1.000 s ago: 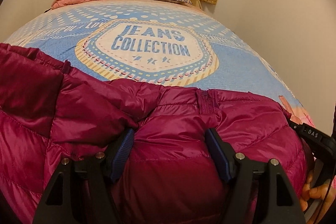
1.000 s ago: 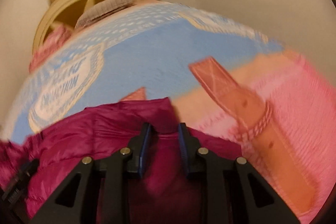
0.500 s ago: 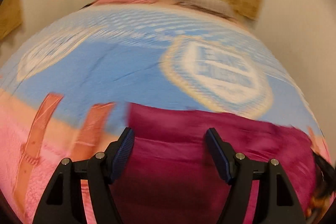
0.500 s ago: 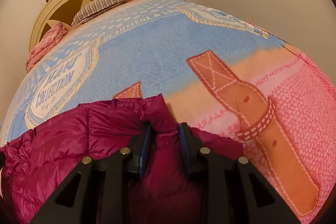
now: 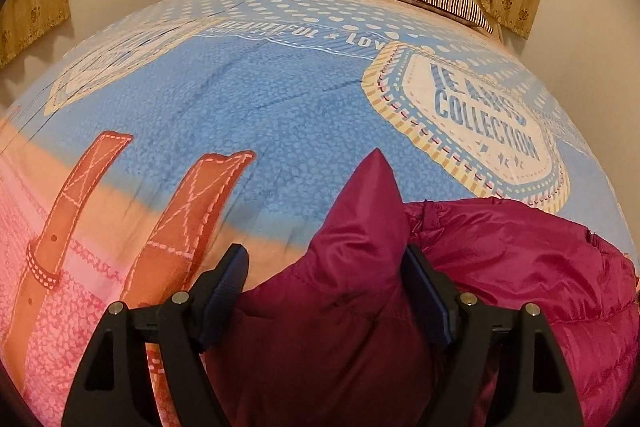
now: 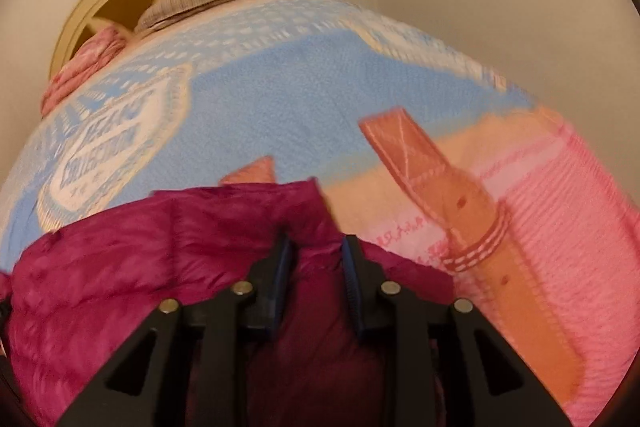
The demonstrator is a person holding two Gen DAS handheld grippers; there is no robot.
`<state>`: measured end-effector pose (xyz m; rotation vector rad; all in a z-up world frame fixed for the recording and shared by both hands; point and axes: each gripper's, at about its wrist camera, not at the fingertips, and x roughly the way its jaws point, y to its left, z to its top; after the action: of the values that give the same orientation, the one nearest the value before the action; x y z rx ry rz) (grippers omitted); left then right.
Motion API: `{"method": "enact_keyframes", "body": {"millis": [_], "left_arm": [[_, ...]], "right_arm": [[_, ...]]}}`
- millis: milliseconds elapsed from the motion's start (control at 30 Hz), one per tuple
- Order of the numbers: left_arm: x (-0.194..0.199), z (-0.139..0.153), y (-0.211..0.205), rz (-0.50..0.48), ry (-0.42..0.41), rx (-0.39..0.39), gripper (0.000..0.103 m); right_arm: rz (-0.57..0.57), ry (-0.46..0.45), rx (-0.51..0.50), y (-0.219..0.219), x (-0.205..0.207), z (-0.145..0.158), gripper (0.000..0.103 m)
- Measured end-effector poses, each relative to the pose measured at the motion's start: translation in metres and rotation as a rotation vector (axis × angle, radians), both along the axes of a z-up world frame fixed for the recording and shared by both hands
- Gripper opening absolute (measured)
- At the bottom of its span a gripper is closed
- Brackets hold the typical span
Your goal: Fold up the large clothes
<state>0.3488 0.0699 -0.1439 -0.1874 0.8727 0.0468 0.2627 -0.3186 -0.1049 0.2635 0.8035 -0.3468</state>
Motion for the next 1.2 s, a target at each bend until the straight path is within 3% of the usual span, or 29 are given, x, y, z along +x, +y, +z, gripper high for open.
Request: {"method": "enact_keyframes", "body": {"millis": [167, 333, 400, 533, 667, 767, 900, 967, 1033, 1200], "left_arm": [[0.0, 0.001, 0.0, 0.0, 0.004, -0.001, 0.079], [-0.009, 0.018, 0.014, -0.06, 0.08, -0.076, 0.079], [-0.031, 0.036, 0.029, -0.076, 0.029, -0.129, 0.079], [-0.084, 0.057, 0.055, -0.069, -0.067, -0.114, 0.08], [-0.128, 0.045, 0.066, -0.068, -0.077, -0.162, 0.08], [-0.155, 0.027, 0.068, -0.053, -0.065, -0.234, 0.08], [-0.174, 0.005, 0.062, -0.041, -0.036, -0.361, 0.08], [-0.181, 0.008, 0.05, -0.074, -0.072, -0.37, 0.081], [-0.177, 0.005, 0.04, -0.137, -0.047, -0.437, 0.084], [-0.185, 0.004, 0.022, -0.161, -0.084, -0.506, 0.084]], "right_arm": [[0.245, -0.139, 0.038, 0.076, -0.032, 0.047, 0.025], [0.428, -0.102, 0.075, 0.153, -0.041, 0.031, 0.025], [0.442, -0.084, 0.062, 0.168, -0.042, 0.014, 0.025], [0.429, -0.053, 0.043, 0.174, -0.037, -0.024, 0.022], [0.41, -0.051, 0.128, 0.163, -0.034, -0.029, 0.019], [0.412, -0.044, 0.112, 0.167, -0.032, -0.028, 0.019], [0.411, -0.034, 0.069, 0.173, -0.034, -0.027, 0.019], [0.411, -0.035, 0.072, 0.173, -0.034, -0.027, 0.019], [0.411, -0.036, 0.076, 0.172, -0.033, -0.027, 0.019], [0.41, -0.04, 0.092, 0.169, -0.034, -0.028, 0.019]]}}
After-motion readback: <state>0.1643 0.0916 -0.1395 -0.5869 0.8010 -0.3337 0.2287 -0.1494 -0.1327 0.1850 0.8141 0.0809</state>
